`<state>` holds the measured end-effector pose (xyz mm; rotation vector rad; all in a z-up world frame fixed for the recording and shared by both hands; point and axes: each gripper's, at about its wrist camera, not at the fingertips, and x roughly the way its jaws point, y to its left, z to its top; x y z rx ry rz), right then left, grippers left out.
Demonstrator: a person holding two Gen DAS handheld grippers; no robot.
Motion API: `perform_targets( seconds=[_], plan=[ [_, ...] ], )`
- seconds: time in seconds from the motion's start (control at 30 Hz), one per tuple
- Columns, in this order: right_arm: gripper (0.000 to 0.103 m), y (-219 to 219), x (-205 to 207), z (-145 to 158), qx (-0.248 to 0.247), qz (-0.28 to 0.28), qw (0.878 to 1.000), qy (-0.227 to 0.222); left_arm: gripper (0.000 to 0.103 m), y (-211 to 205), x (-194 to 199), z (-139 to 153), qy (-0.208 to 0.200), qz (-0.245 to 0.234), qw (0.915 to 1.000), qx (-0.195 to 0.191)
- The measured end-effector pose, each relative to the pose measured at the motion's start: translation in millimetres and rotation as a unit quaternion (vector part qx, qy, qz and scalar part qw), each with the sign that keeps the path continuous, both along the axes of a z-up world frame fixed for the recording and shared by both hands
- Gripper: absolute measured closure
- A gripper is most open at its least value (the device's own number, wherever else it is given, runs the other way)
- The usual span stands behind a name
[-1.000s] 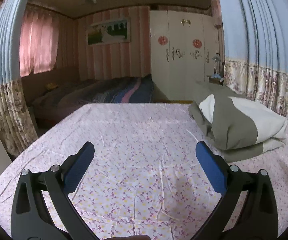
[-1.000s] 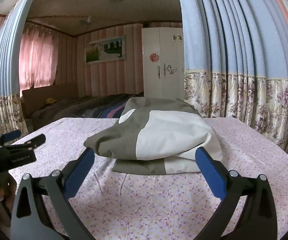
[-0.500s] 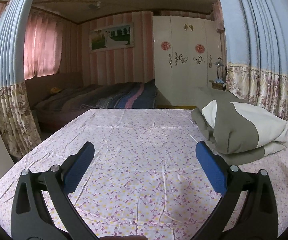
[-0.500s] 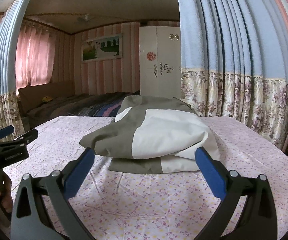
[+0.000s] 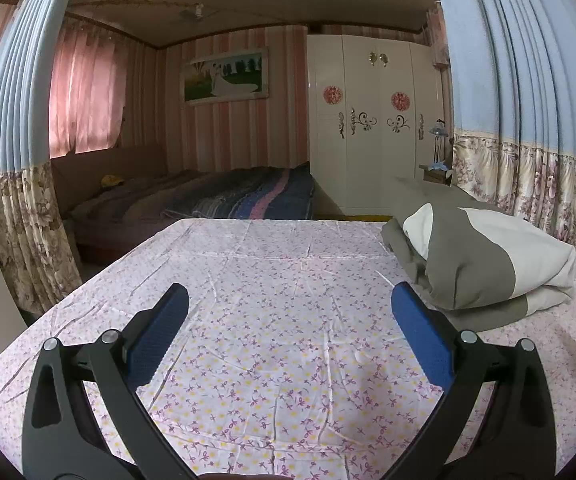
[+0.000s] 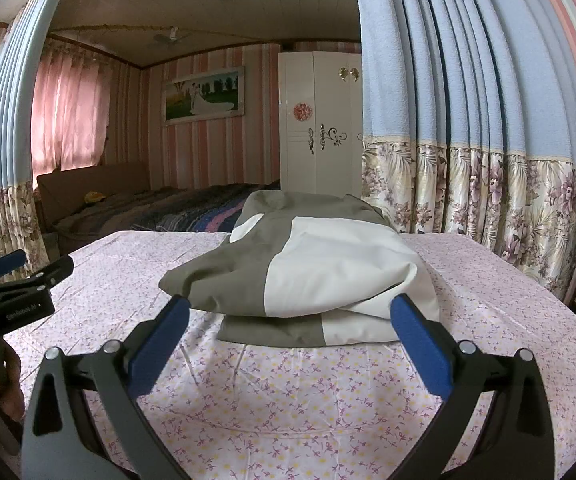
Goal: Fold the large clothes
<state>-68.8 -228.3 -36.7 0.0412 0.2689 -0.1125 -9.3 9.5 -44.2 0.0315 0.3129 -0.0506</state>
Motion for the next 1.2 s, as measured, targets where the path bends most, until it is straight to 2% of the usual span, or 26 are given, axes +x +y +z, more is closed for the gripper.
perform_targets(
  seconds=[1.2],
  plan=[
    [0.002,-0.7,0.0,0.2,0.0,0.001,1.0,0.0,0.003,-2.0,-0.4,0.4,-0.002,-0.008,0.9999,0.007]
  ],
)
